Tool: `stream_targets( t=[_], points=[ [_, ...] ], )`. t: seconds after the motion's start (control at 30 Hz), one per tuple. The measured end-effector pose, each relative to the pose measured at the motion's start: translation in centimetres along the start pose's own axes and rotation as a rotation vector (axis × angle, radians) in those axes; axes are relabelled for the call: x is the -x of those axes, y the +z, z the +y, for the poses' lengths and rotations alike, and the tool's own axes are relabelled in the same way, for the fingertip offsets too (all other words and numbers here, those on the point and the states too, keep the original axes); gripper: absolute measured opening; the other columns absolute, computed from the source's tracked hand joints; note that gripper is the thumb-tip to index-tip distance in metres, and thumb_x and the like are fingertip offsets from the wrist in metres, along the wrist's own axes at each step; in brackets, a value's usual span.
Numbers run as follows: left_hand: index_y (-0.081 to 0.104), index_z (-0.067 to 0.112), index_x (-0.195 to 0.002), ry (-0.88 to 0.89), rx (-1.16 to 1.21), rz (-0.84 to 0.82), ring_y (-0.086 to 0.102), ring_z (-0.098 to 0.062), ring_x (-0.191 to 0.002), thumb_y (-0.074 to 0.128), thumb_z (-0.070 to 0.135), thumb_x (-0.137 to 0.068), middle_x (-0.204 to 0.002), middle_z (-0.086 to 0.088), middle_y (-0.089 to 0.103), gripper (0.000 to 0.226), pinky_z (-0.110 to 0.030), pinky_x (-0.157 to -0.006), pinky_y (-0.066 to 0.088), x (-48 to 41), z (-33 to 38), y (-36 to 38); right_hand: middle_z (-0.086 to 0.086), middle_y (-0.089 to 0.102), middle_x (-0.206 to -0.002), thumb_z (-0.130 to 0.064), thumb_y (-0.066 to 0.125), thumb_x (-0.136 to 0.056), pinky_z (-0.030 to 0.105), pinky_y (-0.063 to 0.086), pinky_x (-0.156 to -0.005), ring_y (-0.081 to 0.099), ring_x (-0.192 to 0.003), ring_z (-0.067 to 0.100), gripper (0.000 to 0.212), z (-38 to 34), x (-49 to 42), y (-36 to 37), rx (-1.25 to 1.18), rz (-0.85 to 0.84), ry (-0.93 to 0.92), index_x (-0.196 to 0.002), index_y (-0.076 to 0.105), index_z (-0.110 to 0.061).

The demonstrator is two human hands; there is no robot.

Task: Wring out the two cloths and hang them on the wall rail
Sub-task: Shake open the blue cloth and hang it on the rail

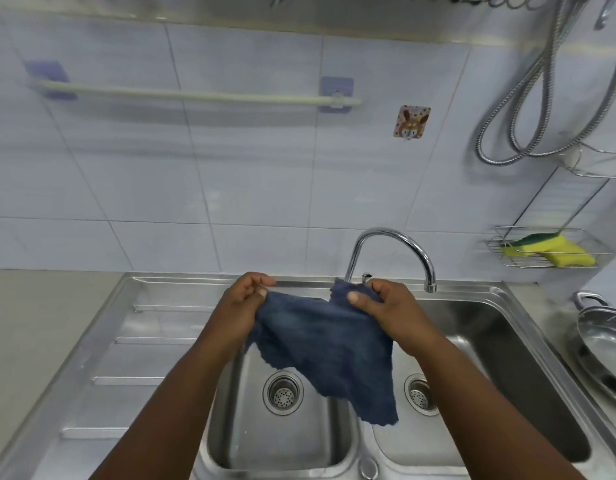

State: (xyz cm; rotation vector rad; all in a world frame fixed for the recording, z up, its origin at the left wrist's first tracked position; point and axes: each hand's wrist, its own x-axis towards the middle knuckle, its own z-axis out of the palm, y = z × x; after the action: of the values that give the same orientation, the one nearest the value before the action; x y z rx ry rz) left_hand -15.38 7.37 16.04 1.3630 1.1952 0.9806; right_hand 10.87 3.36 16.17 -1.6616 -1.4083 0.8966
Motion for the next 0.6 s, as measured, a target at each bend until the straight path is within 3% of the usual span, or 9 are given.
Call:
stream_targets(
  t=[0.13, 0.2, 0.27, 0.33, 0.4, 0.5, 0.6],
  points=[
    [0.065, 0.022, -0.098, -0.002, -0.054, -0.065, 0.063, -0.022, -0.088, 0.055, 0.005, -0.092, -0.090, -0.014, 0.067, 0.020, -0.035, -0.082, 0.051, -0.4, 0.9, -2.4, 0.010, 0.071, -0.086, -0.030, 0.070, -0.087, 0.037, 0.050, -0.075, 0.064, -0.079, 0.016, 0.014, -1.6, -0.1, -0.2, -0.189, -0.057, -0.059, -0.087, 0.071, -0.016],
    [0.061, 0.030, -0.108, -0.002, -0.238, -0.146, 0.065, -0.019, -0.098, 0.066, 0.014, -0.088, -0.097, -0.003, 0.069, 0.026, -0.036, -0.089, 0.053, -0.7, 0.6, -3.3, 0.006, 0.073, -0.088, -0.021, 0.064, -0.093, 0.033, 0.051, -0.079, 0.065, -0.084, 0.015, 0.011, -3.0, 0.0, -0.1, -0.303, -0.073, -0.148, -0.093, 0.073, -0.014],
    [0.052, 0.033, -0.127, 0.054, -0.293, -0.197, 0.056, -0.007, -0.117, 0.074, 0.032, -0.080, -0.122, 0.010, 0.062, 0.053, -0.031, -0.098, 0.047, -0.5, 0.9, -2.6, 0.004, 0.063, -0.074, -0.021, 0.063, -0.092, 0.028, 0.046, -0.071, 0.057, -0.074, 0.010, 0.016, -4.7, -0.1, 0.4, -0.220, -0.144, -0.241, -0.087, 0.070, -0.007],
    [0.040, 0.032, -0.142, 0.114, -0.181, -0.316, 0.046, 0.005, -0.128, 0.075, 0.038, -0.078, -0.136, 0.019, 0.052, 0.073, -0.023, -0.102, 0.041, -0.6, 1.8, -0.7, 0.015, 0.053, -0.068, -0.028, 0.064, -0.089, 0.029, 0.039, -0.066, 0.047, -0.068, 0.010, 0.027, -6.2, -0.4, 1.3, -0.038, -0.272, -0.302, -0.082, 0.066, -0.001],
    [0.052, 0.022, -0.135, 0.123, -0.078, -0.394, 0.057, 0.004, -0.115, 0.073, 0.022, -0.085, -0.123, 0.015, 0.063, 0.055, -0.019, -0.094, 0.047, -1.1, 2.9, 0.8, 0.018, 0.061, -0.073, -0.030, 0.069, -0.086, 0.030, 0.042, -0.067, 0.051, -0.069, 0.011, 0.025, -7.2, -0.8, 1.7, 0.069, -0.315, -0.326, -0.083, 0.068, -0.005],
    [0.071, 0.004, -0.092, 0.195, -0.106, -0.280, 0.062, -0.008, -0.078, 0.068, 0.007, -0.086, -0.084, -0.002, 0.070, 0.008, -0.024, -0.074, 0.048, -2.2, 4.3, 0.6, 0.006, 0.068, -0.078, -0.024, 0.081, -0.077, 0.023, 0.048, -0.067, 0.060, -0.073, 0.008, 0.018, -7.6, -1.2, 0.9, 0.026, -0.235, -0.261, -0.084, 0.067, -0.015],
    [0.072, 0.004, -0.086, 0.221, -0.081, -0.219, 0.064, -0.008, -0.077, 0.067, 0.005, -0.086, -0.083, -0.009, 0.072, 0.005, -0.021, -0.071, 0.051, -2.2, 5.4, 0.0, -0.006, 0.068, -0.078, -0.030, 0.085, -0.069, 0.022, 0.048, -0.065, 0.063, -0.074, 0.007, 0.027, -6.8, -1.4, -0.2, 0.227, -0.392, -0.170, -0.085, 0.065, -0.022]
  ],
)
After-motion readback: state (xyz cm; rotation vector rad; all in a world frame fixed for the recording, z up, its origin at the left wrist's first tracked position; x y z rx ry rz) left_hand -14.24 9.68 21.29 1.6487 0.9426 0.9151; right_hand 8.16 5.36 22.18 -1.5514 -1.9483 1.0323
